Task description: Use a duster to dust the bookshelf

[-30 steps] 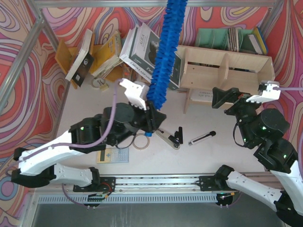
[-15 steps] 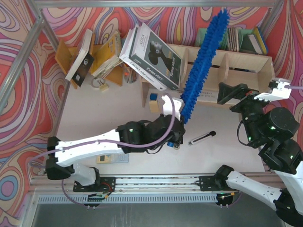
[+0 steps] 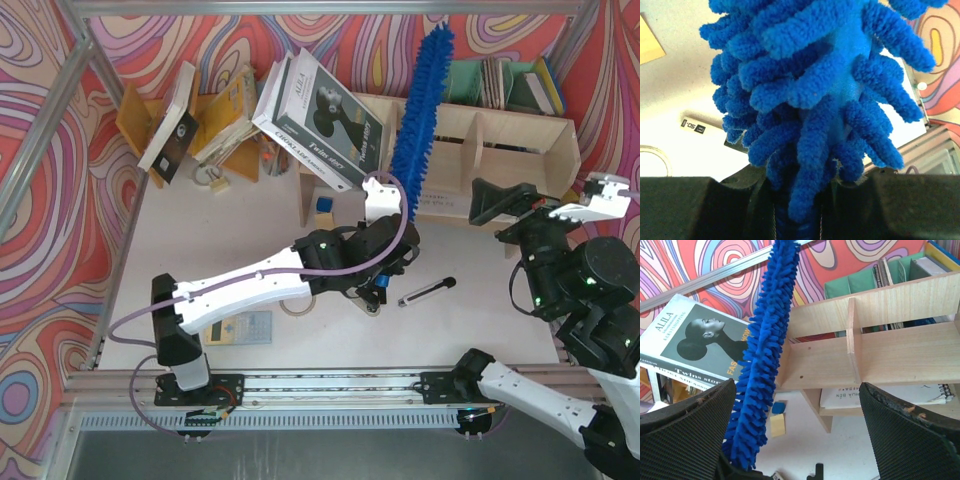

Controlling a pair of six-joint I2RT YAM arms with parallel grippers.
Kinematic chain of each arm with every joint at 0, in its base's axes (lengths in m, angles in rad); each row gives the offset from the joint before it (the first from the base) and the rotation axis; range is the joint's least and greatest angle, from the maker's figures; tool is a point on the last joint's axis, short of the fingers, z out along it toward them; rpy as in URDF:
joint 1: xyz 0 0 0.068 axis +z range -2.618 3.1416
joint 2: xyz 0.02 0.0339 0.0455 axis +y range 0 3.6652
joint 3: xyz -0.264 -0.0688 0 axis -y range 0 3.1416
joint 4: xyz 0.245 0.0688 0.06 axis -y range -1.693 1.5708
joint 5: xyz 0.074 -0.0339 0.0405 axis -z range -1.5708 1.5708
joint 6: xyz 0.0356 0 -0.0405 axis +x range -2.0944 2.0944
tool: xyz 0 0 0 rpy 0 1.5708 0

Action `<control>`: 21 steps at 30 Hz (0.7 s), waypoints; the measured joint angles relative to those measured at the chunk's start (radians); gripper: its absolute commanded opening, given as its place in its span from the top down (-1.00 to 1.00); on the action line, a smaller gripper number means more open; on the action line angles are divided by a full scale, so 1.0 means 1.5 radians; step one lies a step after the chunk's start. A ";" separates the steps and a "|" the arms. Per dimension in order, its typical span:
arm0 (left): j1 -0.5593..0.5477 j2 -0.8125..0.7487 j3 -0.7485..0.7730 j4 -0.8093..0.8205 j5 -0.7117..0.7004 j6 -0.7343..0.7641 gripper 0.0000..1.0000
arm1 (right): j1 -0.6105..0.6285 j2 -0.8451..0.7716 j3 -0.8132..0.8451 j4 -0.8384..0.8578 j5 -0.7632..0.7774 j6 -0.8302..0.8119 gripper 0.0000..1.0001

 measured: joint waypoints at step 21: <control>0.043 0.169 0.166 -0.030 0.114 -0.001 1.00 | 0.000 -0.025 -0.036 -0.015 0.027 0.002 -0.97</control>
